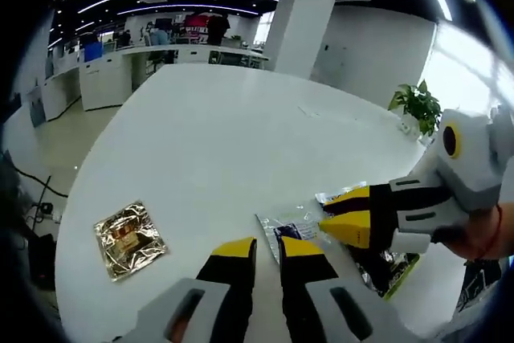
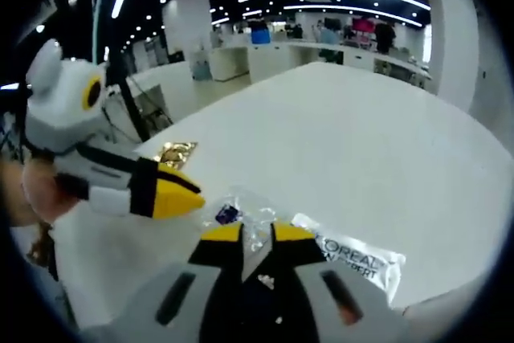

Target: Arrange the skincare products in the storage area until every visible bottle or jar stands upright without overlapping.

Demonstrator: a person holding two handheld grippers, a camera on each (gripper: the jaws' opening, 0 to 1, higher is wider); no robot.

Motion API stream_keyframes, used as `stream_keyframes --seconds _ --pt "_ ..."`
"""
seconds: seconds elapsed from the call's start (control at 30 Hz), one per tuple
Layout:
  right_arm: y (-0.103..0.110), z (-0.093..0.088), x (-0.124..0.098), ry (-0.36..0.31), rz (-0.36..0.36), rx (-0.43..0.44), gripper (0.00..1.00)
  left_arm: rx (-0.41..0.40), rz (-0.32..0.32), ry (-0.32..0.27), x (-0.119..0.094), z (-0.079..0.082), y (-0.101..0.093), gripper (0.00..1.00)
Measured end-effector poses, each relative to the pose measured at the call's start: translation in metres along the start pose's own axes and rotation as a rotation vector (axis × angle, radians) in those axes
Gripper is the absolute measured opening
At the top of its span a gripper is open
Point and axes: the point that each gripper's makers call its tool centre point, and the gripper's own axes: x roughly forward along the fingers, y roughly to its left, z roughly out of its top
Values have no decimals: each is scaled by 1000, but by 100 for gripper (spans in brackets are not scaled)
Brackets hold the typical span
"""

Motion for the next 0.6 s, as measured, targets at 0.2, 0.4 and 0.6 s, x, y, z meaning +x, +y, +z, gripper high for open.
stream_keyframes --seconds 0.2,0.4,0.6 --pt "7 7 -11 -35 25 -5 13 26 26 -30 -13 4 3 11" --pt "26 13 -34 -127 105 75 17 63 71 -101 -38 3 12 11" --pt "34 7 -43 -127 136 130 17 47 110 -118 -46 1 30 15"
